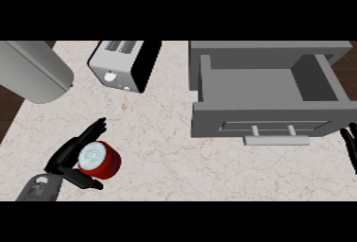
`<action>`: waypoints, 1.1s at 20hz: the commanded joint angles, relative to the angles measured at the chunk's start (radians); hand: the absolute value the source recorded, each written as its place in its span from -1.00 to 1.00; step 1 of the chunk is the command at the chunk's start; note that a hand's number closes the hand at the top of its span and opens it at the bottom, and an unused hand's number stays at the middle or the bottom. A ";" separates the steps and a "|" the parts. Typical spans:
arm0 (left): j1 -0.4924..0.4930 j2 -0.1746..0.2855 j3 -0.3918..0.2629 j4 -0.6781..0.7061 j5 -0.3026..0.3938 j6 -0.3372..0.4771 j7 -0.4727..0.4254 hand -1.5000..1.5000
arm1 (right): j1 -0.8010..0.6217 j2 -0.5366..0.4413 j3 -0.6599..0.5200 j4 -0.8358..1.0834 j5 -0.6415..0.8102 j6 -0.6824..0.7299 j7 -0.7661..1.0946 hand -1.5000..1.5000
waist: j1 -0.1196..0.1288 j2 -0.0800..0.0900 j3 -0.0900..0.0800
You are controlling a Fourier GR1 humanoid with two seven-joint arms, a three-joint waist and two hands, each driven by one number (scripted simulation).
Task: Pick up the can, place it into the drawer and close the drawer
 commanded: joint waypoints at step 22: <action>0.012 -0.109 -0.068 -0.187 0.122 -0.152 0.119 1.00 | 0.014 -0.018 -0.087 0.024 -0.067 0.037 -0.038 -1.00 | 0.004 -0.001 0.001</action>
